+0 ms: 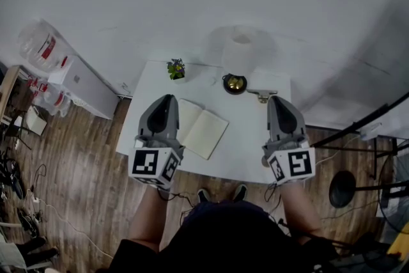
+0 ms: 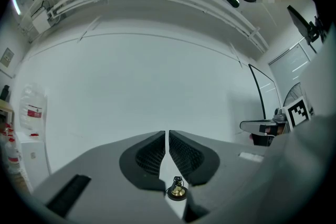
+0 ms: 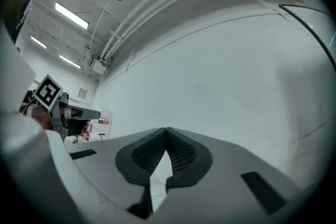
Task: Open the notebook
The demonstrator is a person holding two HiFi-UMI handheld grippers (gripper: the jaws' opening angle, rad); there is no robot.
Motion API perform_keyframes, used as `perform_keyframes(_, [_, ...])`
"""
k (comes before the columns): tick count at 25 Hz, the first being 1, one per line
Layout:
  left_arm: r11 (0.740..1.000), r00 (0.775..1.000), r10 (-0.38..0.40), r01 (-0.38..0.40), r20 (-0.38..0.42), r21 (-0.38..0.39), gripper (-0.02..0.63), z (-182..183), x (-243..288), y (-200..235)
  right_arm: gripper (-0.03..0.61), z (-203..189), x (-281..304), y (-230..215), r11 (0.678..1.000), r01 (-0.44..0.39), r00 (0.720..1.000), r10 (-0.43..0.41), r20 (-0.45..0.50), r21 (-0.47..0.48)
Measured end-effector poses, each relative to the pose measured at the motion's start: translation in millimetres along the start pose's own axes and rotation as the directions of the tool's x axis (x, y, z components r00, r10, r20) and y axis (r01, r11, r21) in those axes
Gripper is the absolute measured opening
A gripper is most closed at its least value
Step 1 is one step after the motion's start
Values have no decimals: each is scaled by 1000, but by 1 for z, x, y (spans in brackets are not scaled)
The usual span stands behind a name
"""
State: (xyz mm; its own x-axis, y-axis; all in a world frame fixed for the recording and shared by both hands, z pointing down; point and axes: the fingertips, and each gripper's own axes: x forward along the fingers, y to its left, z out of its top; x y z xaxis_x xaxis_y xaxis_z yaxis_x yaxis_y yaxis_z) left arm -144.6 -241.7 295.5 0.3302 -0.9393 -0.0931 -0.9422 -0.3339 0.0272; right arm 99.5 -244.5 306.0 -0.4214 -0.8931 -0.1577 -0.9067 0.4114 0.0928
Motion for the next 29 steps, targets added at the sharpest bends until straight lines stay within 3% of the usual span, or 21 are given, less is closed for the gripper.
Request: perform_keyframes(29, [1000, 1000, -4, 4, -2, -19, 23, -5, 2, 5, 3, 1, 3, 1, 1000, 8, 1000, -8, 5, 9])
